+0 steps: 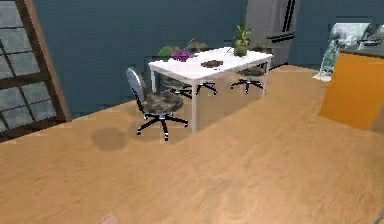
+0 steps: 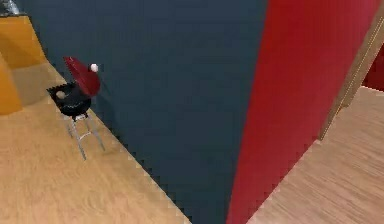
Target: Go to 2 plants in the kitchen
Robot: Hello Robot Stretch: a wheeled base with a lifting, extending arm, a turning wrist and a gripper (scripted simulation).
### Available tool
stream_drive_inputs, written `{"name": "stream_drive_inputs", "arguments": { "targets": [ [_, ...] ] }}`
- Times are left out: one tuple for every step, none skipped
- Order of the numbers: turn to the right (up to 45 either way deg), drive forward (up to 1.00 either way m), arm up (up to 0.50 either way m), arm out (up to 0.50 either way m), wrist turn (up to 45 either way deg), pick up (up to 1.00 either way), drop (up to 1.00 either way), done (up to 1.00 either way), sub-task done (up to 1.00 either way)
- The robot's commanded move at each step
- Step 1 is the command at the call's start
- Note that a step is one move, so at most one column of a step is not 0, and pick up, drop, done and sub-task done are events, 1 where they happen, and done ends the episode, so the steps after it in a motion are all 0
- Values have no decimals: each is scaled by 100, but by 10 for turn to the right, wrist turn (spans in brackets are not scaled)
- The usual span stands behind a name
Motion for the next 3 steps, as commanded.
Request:
{"name": "stream_drive_inputs", "arguments": {
  "targets": [
    [30, 0, 0, 0, 0, 0, 0, 0, 0],
    [0, 100, 0, 0, 0, 0, 0, 0, 0],
    [30, 0, 0, 0, 0, 0, 0, 0, 0]
  ]
}}
